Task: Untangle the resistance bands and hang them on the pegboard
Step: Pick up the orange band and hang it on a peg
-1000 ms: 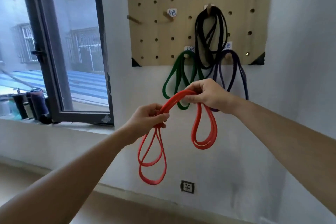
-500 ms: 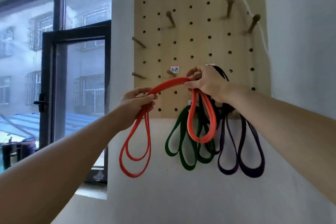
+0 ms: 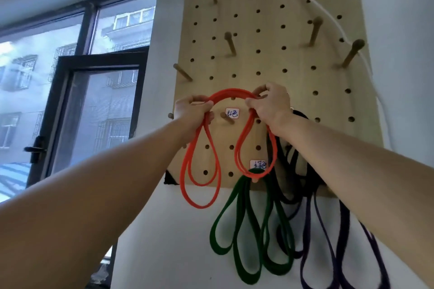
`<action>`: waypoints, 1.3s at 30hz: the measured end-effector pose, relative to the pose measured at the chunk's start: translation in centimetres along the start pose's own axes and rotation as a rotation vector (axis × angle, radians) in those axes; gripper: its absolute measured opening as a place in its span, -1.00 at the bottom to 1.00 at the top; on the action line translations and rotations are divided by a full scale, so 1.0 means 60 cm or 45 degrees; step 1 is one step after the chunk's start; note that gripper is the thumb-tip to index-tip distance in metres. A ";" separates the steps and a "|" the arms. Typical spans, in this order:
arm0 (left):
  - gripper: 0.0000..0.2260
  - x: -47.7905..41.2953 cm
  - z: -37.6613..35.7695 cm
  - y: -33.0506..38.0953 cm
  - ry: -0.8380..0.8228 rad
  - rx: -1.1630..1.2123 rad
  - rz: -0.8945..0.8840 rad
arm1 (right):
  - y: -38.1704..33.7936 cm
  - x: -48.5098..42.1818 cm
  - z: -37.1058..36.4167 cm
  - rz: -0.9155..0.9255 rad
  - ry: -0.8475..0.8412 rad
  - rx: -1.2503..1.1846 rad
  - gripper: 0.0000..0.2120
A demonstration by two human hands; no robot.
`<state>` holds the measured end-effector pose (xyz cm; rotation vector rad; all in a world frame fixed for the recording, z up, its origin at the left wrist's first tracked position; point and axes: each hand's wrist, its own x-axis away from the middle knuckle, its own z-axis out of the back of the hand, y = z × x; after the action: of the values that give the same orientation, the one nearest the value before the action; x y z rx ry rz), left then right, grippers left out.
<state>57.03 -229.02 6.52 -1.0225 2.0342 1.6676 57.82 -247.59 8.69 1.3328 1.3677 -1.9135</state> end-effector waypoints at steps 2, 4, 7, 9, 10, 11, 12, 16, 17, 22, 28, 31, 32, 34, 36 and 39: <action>-0.87 -0.023 -0.013 -0.017 -0.003 -0.044 -0.022 | 0.020 -0.012 -0.010 -0.039 0.038 0.042 -0.79; -0.88 -0.042 -0.024 -0.035 0.008 -0.074 -0.040 | 0.041 -0.017 -0.024 -0.055 0.072 0.096 -0.80; -0.87 -0.063 -0.040 -0.055 0.044 -0.095 -0.060 | 0.068 -0.017 -0.048 -0.047 0.058 0.167 -0.80; -0.88 -0.073 -0.046 -0.066 0.052 -0.144 -0.077 | 0.077 -0.017 -0.062 -0.044 0.018 0.228 -0.76; -0.88 -0.075 -0.046 -0.073 0.035 -0.191 -0.076 | 0.079 -0.015 -0.066 -0.067 -0.016 0.237 -0.76; -0.88 -0.077 -0.044 -0.080 0.004 -0.241 -0.068 | 0.082 -0.013 -0.069 -0.096 -0.066 0.233 -0.76; -0.87 -0.076 -0.040 -0.087 -0.032 -0.292 -0.053 | 0.084 -0.008 -0.070 -0.138 -0.153 0.217 -0.77; -0.76 -0.067 -0.019 -0.107 -0.192 -0.434 -0.025 | 0.106 0.018 -0.073 -0.278 -0.581 0.011 -0.82; -0.70 -0.062 -0.015 -0.110 -0.251 -0.457 -0.031 | 0.111 0.021 -0.072 -0.278 -0.604 -0.012 -0.82; -0.58 -0.025 0.001 -0.135 -0.312 -0.646 -0.149 | 0.112 0.027 -0.036 -0.320 -0.672 -0.019 -0.80; -0.85 0.064 0.003 -0.175 -0.619 -0.702 -0.147 | 0.098 0.036 0.006 -0.368 -0.959 -0.040 -0.63; -0.83 0.103 0.002 -0.194 -0.766 -0.764 -0.079 | 0.097 0.043 0.023 -0.328 -0.980 0.050 -0.52; -0.83 0.114 0.002 -0.200 -0.807 -0.805 -0.095 | 0.098 0.046 0.029 -0.313 -0.982 0.101 -0.52; -0.84 0.135 0.002 -0.210 -0.887 -0.933 -0.147 | 0.098 0.053 0.039 -0.302 -0.995 0.177 -0.57; -0.78 0.150 0.002 -0.222 -0.959 -1.122 -0.179 | 0.103 0.056 0.044 -0.298 -0.973 0.206 -0.57; -0.48 0.164 0.000 -0.245 -1.057 -1.384 -0.213 | 0.112 0.057 0.048 -0.269 -0.937 0.323 -0.43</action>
<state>60.40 -233.16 -10.34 -0.5071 0.4554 2.5225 60.22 -252.34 2.61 0.4669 0.9292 -2.4308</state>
